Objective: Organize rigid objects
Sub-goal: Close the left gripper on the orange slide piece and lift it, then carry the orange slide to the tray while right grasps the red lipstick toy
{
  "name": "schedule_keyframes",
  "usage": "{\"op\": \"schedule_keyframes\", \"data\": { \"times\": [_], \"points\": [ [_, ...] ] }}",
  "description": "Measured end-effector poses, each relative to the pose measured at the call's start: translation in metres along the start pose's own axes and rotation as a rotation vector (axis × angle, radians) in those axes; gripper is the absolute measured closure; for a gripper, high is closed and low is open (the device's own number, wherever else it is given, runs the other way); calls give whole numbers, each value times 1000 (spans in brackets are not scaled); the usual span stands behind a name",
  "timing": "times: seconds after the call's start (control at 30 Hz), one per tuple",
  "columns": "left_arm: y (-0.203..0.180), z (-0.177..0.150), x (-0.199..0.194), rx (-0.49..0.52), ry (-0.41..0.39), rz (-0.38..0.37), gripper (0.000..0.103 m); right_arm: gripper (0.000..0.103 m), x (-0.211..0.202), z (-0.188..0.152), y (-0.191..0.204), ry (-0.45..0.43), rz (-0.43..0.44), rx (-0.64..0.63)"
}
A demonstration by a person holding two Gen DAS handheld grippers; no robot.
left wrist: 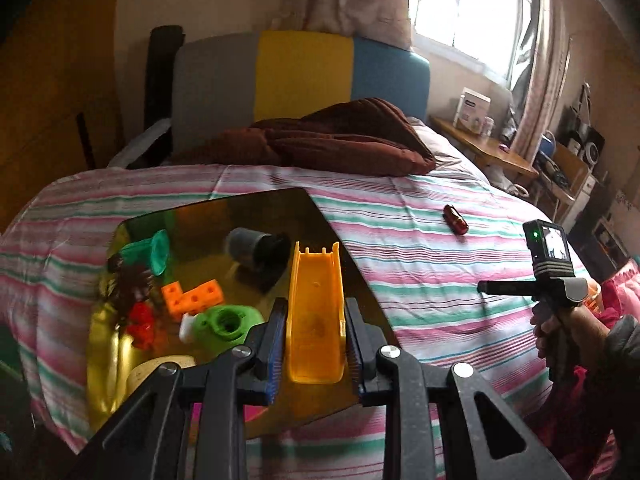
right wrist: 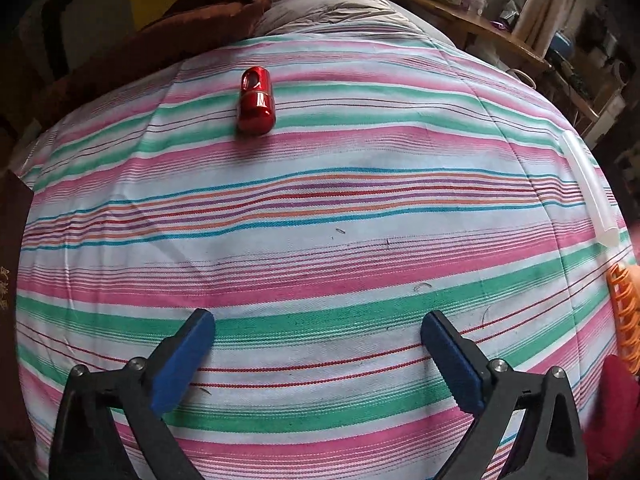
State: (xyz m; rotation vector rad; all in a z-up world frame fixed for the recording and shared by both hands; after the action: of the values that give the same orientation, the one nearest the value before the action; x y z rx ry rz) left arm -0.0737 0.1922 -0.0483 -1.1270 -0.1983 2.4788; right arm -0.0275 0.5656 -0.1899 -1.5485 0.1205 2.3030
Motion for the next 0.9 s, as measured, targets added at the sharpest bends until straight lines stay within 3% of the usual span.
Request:
{"op": "schedule_keyframes", "data": {
  "times": [0.33,0.6,0.73,0.8,0.9],
  "points": [
    [50,-10,-12,-67,2,67,77,3,-7,-6,3,-8,-32,-24],
    [91,-16,-16,-117,10,128,77,36,-16,14,24,1,18,-47],
    [110,-19,-17,-152,19,157,77,32,-25,49,24,-63,53,-5],
    [116,-19,-19,-157,17,171,77,16,-27,67,22,-91,80,27],
    [120,-19,-20,-156,16,188,77,12,-17,99,16,-102,47,28]
  ]
}}
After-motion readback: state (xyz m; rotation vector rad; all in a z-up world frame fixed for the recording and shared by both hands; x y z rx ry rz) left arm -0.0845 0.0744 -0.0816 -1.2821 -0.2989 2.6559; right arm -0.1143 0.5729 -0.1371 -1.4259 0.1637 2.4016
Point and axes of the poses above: each gripper's, at about its wrist camera, not at the fingertips, and x roughly the way its jaws point, y to its left, z to its top, the point moved 7 cm from there along x, roughly the way its jaws point, and after that the axes turned 15 degrees about -x, right-handed, at the moved point
